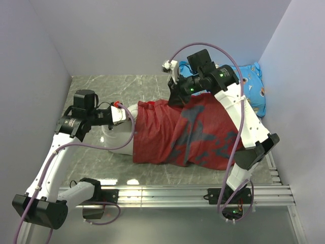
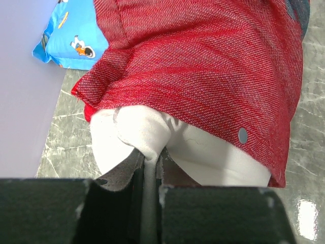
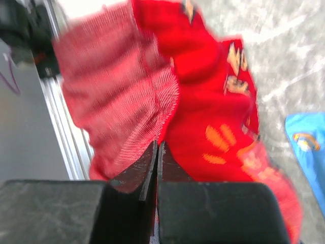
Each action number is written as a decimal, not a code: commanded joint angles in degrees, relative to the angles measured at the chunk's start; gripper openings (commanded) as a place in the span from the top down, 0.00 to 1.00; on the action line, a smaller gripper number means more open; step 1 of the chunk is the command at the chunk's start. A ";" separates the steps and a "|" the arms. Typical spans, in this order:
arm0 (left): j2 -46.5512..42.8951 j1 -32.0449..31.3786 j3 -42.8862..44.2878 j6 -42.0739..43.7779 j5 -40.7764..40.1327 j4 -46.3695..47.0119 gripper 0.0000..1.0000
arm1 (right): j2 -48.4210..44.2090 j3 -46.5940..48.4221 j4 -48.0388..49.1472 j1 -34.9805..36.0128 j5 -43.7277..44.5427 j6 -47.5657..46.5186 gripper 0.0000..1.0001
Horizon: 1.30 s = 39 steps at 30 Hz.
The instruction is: Put the pillow into the pillowcase
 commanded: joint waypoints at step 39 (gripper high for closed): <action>-0.25 -1.46 0.75 -0.04 3.30 4.08 1.00 | -18.89 -17.60 -1.48 -15.49 11.76 -17.74 0.44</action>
